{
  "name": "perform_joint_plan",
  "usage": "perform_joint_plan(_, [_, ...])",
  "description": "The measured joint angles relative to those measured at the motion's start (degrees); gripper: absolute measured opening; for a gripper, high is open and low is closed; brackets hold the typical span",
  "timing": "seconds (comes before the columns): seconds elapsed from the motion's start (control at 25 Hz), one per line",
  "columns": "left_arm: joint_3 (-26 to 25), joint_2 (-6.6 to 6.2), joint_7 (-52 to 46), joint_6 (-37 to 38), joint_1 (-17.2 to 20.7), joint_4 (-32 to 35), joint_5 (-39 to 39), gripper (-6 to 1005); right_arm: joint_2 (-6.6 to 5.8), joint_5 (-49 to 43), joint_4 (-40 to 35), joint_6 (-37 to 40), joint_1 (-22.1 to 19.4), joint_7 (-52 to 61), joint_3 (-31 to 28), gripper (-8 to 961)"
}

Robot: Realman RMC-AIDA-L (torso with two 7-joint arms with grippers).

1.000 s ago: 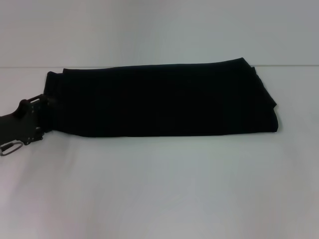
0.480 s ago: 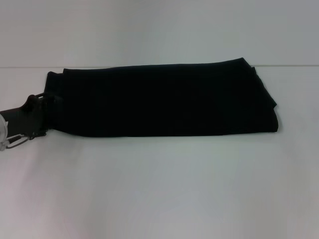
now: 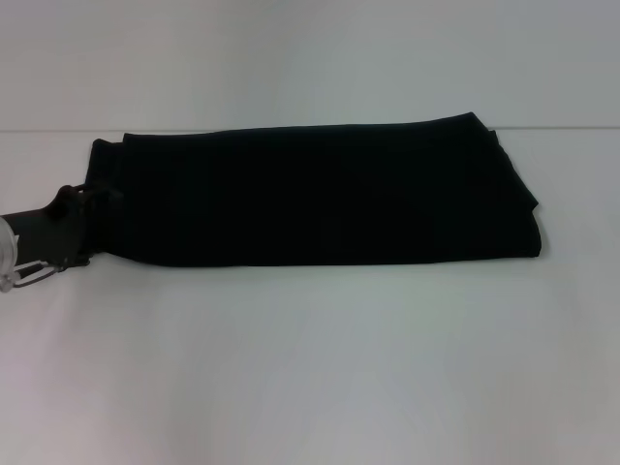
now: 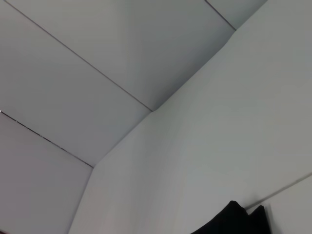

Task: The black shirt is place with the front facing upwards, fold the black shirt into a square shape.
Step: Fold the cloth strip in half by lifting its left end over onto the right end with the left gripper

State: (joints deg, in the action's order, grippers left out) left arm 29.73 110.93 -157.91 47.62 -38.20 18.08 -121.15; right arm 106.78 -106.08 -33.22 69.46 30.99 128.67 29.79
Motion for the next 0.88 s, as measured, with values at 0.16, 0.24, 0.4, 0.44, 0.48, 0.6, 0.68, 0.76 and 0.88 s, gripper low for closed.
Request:
perform_joint_plan(0.16, [0.5,-0.19,0.7,-0.5,-0.8,-0.2,-0.8,765,0.0,-0.2,0.0,0.0,0.1,0.0,0.0,790])
perform_joint_plan(0.24, [0.9,-0.11,1.8,0.0,-0.8,0.5,-0.8,764,0.0,-0.2,0.0,-0.1,0.0,0.0,0.0,790])
perform_joint_plan(0.4, [1.0,0.43,3.6,0.6,-0.8,1.9,-0.4,762,0.0,0.1,0.0,-0.1,-0.2,0.0,-0.1,790])
perform_joint_plan(0.44, [1.0,0.49,3.8,0.6,-0.8,2.1,-0.4,762,0.0,0.1,0.0,-0.1,-0.3,0.1,-0.1,790])
perform_joint_plan(0.48, [1.0,0.56,4.1,0.6,-0.8,2.3,-0.4,761,0.0,0.1,0.0,0.0,-0.3,0.1,-0.1,790])
perform_joint_plan(0.6, [1.0,0.63,4.3,0.6,-0.8,2.9,-0.6,631,0.0,0.2,0.0,0.0,-0.4,0.2,-0.1,790])
perform_joint_plan(0.68, [1.0,0.71,4.4,0.5,-0.7,3.1,-0.6,544,0.0,0.2,0.0,-0.1,-0.4,0.2,-0.1,790])
perform_joint_plan(0.76, [1.0,0.86,4.8,0.2,-0.5,3.1,-0.5,465,0.0,0.2,0.0,-0.1,-0.4,0.2,-0.2,790])
perform_joint_plan(0.88, [1.0,1.06,5.4,0.2,-0.3,2.9,-0.5,346,0.0,0.2,0.0,-0.1,-0.4,0.2,-0.3,790])
